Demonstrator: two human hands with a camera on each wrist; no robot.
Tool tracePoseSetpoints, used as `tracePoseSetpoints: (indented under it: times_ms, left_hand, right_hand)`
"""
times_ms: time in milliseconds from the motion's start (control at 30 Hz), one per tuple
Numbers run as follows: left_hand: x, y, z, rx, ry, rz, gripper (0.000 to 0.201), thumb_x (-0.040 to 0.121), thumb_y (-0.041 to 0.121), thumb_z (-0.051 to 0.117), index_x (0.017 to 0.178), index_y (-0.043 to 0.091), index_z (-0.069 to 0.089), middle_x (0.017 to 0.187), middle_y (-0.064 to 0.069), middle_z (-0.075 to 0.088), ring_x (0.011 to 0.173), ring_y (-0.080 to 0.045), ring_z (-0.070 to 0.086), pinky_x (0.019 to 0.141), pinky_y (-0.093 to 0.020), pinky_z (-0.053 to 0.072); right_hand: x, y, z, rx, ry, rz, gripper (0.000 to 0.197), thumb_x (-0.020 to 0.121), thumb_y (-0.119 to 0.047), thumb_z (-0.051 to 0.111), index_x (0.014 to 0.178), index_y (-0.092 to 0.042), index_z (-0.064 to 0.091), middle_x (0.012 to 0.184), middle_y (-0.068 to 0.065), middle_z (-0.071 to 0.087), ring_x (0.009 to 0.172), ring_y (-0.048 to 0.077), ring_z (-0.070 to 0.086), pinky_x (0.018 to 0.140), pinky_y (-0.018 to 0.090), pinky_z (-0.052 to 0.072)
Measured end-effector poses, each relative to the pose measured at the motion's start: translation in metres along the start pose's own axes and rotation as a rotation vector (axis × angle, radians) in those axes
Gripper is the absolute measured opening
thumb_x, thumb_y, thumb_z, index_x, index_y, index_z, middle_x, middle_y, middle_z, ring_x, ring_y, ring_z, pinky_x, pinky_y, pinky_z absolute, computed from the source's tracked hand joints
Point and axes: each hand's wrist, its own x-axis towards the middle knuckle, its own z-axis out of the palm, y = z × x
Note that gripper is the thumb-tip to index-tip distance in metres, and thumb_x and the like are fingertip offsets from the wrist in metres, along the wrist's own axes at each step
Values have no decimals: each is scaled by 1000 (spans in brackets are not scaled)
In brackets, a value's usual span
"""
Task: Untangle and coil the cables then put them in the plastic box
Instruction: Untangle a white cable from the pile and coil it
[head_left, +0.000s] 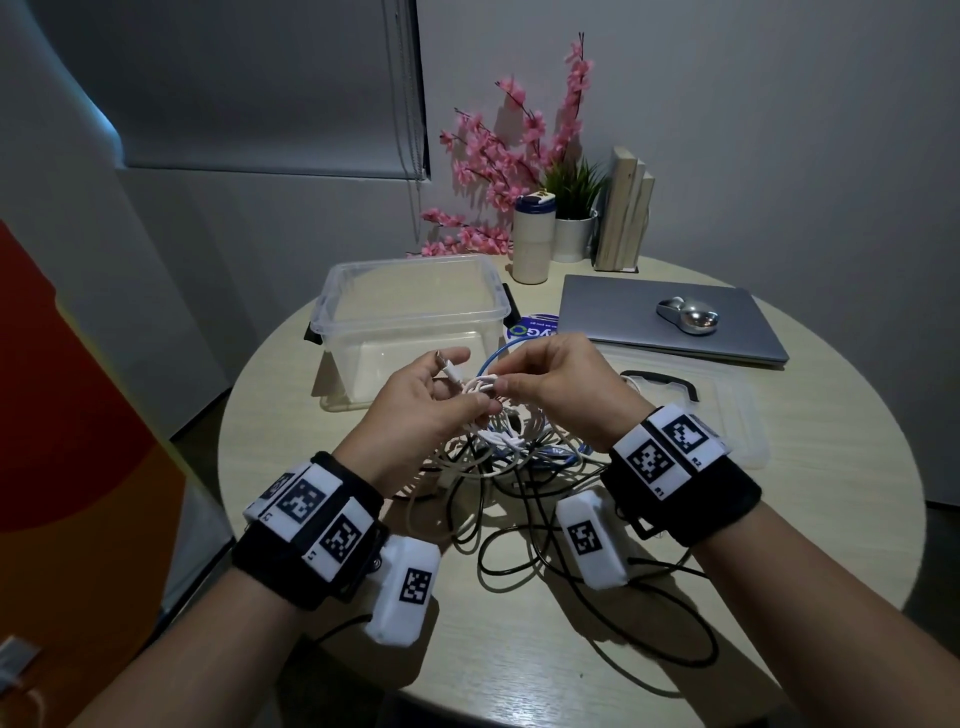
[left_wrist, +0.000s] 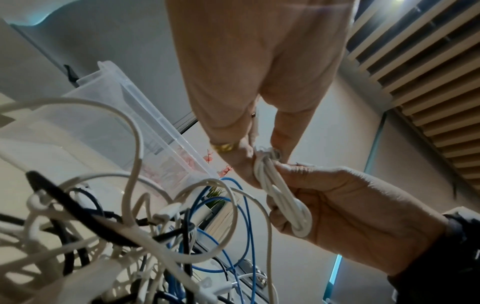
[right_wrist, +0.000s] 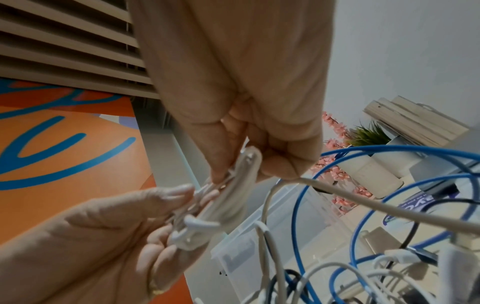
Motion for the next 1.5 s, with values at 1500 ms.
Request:
tracePoseSetpoints:
  times_ms: [1500]
  left_hand:
    - [2, 4, -16, 352, -20, 152, 12, 77, 15, 75, 87, 9, 76, 84, -12, 74, 82, -25, 68, 83, -38, 53]
  right_hand:
    - [-9, -20, 4, -235, -79, 49, 8, 84, -13, 70, 78, -9, 73, 68, 10, 69, 58, 12, 60, 59, 32, 52]
